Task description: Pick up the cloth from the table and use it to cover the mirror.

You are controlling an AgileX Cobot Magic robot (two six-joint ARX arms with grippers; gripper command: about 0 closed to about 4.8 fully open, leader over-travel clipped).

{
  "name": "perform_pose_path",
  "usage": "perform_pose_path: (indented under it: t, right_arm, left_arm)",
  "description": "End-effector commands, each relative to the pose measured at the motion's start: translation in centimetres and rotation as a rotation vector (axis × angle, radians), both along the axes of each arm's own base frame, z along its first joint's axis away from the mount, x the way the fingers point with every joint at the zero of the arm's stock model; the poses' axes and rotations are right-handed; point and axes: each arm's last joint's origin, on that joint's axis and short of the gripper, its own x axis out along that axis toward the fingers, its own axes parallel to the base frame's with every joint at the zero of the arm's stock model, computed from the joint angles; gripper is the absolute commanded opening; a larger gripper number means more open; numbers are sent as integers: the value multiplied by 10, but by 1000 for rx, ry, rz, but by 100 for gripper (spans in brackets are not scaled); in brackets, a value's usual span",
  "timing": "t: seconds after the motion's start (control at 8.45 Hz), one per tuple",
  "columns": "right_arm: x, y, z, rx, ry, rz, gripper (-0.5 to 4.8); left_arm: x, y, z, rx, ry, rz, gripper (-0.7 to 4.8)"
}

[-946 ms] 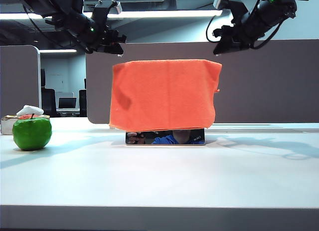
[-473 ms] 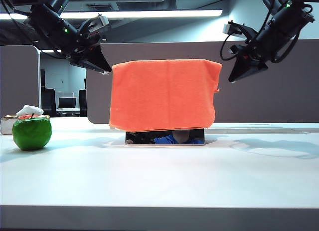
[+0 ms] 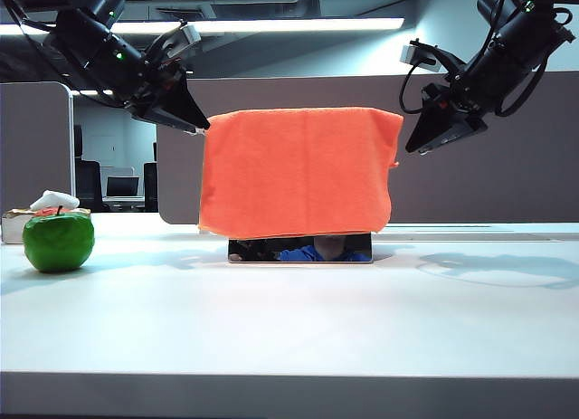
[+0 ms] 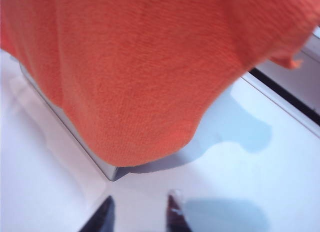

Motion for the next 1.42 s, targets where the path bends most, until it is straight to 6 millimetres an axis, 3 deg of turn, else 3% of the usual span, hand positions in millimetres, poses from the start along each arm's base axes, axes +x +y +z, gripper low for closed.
perform_pose_path:
  t: [0.12,0.47,0.95,1.42]
  right_arm:
    - [11,4,-18,-4,-34,106,172]
    - [22,10,-29,28,-95,172,209]
    - [30,16,-36,38,-143,178,209]
    - [45,17,-58,16,-170,105,212]
  left_arm:
    - [10,-1,-25,6,49,-30,193]
    - [18,-3,-45,0,72,-63,194]
    - [27,-4,-54,-10,30,-67,195]
    - [36,-5,-62,-19,-25,-65,194]
